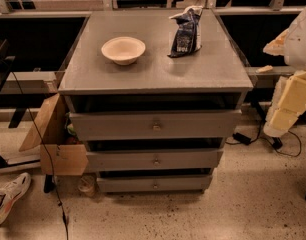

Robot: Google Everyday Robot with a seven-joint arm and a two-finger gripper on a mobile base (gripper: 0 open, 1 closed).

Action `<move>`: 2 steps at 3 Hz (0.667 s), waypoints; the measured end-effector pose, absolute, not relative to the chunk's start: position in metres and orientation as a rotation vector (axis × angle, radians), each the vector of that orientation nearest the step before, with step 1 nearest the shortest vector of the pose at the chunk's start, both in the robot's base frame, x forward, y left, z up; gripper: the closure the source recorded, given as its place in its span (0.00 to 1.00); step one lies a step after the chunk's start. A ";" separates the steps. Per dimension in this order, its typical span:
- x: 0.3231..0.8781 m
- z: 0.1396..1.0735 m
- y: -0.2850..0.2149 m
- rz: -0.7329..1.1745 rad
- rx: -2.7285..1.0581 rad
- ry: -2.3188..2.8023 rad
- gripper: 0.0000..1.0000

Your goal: Open bottom drawer

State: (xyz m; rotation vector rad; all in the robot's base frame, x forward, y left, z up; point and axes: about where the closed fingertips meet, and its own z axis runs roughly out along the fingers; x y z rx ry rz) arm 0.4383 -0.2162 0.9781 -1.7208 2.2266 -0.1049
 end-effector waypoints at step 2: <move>0.435 0.961 -0.219 -0.072 -1.711 2.188 0.00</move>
Offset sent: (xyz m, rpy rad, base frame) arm -0.0101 -0.0105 -0.0521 0.1115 -0.0318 0.0468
